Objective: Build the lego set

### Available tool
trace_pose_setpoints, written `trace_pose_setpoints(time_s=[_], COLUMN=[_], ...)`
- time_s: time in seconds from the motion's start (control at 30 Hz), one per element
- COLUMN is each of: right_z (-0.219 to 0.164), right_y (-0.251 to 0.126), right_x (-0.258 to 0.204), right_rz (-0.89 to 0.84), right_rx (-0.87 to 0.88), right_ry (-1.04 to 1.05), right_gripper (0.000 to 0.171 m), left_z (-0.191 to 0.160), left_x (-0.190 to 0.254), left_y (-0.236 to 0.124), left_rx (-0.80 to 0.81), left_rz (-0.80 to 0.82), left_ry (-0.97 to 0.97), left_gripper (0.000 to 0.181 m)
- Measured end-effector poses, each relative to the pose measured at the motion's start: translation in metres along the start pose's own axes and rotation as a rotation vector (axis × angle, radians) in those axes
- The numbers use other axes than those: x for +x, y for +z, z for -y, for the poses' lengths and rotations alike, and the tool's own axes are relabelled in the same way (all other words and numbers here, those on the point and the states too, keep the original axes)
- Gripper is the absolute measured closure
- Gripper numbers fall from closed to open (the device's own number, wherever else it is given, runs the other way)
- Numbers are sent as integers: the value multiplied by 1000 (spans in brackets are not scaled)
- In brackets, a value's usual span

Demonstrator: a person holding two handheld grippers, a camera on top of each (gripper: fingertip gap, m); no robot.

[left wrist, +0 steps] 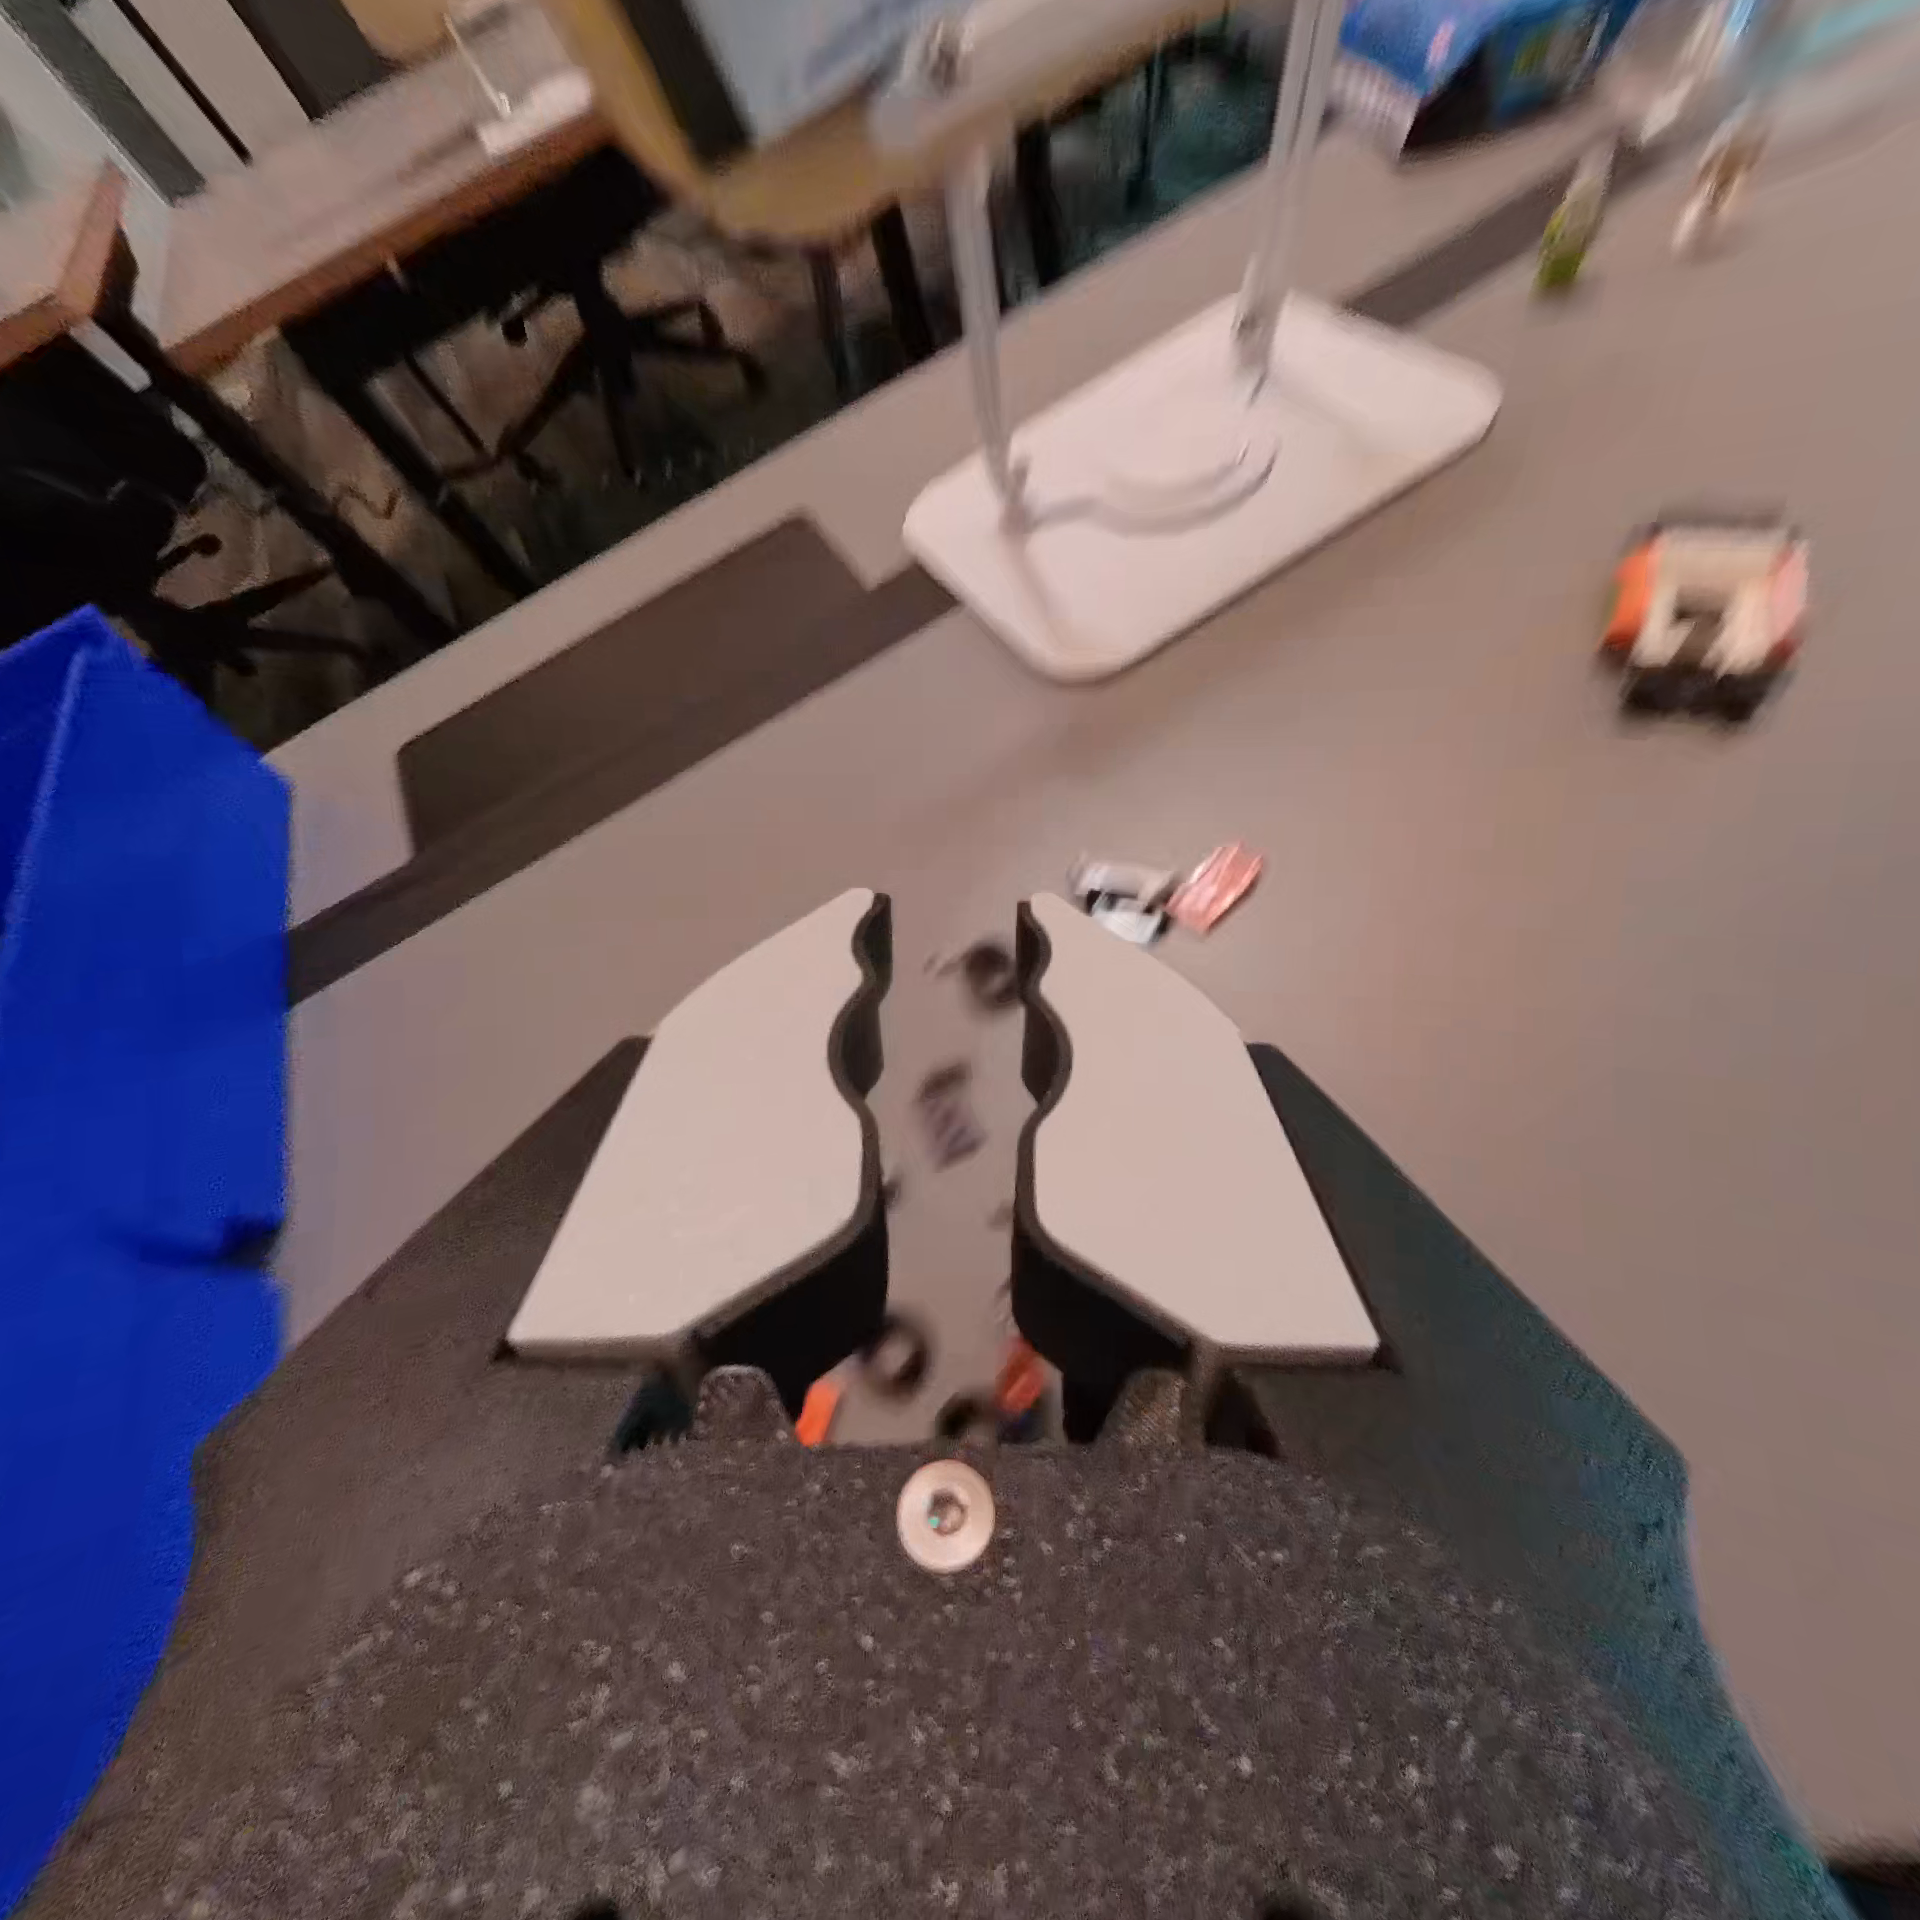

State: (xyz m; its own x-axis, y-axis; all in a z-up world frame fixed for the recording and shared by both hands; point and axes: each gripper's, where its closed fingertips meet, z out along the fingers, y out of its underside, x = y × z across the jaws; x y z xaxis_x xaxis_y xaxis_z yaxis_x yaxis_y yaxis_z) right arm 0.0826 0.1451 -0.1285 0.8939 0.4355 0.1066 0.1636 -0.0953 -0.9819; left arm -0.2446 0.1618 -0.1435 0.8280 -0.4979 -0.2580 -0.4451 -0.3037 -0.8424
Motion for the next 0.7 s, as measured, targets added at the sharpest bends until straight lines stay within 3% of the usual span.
trace_pose_setpoints(time_s=[0.17,0.37,0.47,0.6,0.7], right_z=[-6,-13,-15,-18,-19], right_y=[1,4,4,4,5], right_x=[-5,-11,-14,-19,-25], right_rz=[63,84,88,100,121], right_rx=[-21,-47,-55,-68,-68], right_ry=[77,85,72,64,49], right_gripper=[171,171,171,171,171], left_z=[-94,-168,-173,-167,-136], left_x=[-48,-53,-53,-48,-32], left_y=[-28,-31,-29,-32,-33], left_rx=[-325,-564,-572,-561,-447], left_rz=[-62,-166,-168,-176,-202], left_ry=[80,59,15,15,-28], left_gripper=[150,145,164,165,165])
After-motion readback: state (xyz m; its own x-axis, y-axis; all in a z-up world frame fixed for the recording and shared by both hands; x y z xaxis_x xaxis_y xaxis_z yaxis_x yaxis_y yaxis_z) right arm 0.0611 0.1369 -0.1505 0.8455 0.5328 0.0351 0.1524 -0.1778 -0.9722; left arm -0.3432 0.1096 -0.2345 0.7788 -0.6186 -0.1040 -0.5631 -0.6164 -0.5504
